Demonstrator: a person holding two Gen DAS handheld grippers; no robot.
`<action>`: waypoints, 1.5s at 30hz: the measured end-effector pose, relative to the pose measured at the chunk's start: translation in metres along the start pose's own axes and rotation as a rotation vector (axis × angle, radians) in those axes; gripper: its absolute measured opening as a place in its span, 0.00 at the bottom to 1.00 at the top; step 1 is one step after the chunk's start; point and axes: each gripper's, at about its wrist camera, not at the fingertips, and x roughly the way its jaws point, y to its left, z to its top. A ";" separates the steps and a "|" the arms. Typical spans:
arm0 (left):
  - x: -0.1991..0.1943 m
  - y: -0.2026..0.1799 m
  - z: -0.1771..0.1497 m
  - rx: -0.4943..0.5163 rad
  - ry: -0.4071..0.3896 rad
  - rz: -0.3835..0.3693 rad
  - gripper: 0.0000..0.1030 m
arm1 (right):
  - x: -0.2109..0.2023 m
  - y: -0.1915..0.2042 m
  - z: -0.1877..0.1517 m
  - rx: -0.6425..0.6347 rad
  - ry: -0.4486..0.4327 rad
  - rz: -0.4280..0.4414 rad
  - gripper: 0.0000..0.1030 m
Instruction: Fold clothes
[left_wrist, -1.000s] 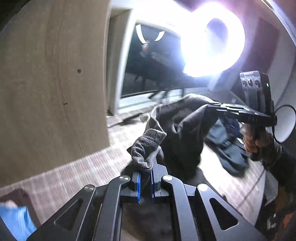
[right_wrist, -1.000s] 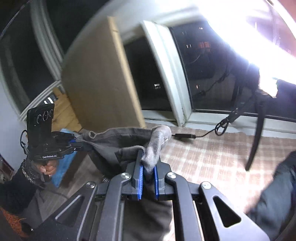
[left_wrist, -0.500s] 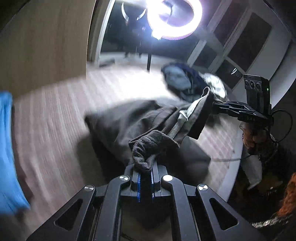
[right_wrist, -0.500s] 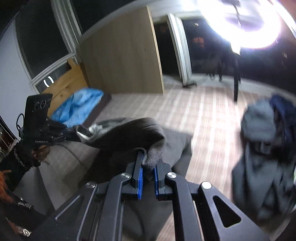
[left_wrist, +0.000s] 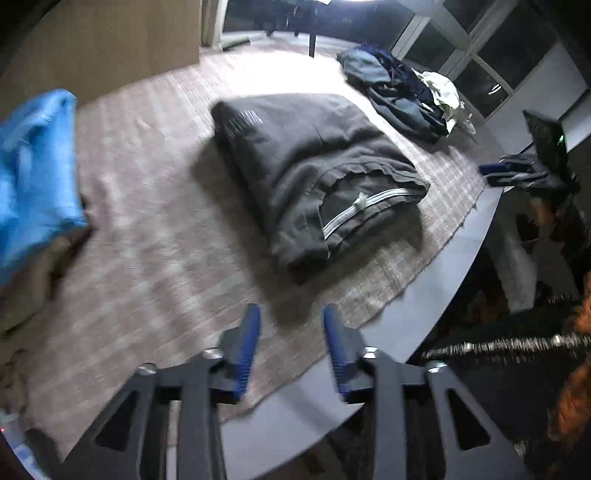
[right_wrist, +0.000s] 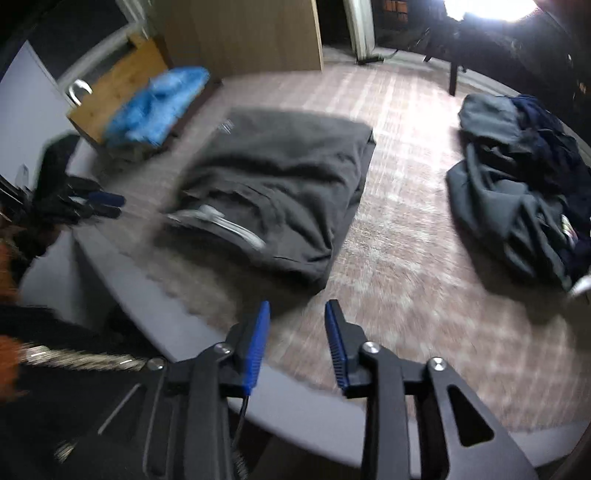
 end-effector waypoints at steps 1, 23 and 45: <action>-0.006 -0.002 0.000 0.000 -0.017 0.010 0.36 | -0.015 -0.001 0.001 0.024 -0.035 0.027 0.48; 0.095 -0.051 0.036 0.142 -0.079 0.131 0.03 | 0.114 0.033 0.024 -0.180 0.001 -0.203 0.13; 0.059 0.036 0.072 0.110 -0.213 0.181 0.29 | 0.057 -0.010 0.081 -0.054 -0.107 -0.020 0.35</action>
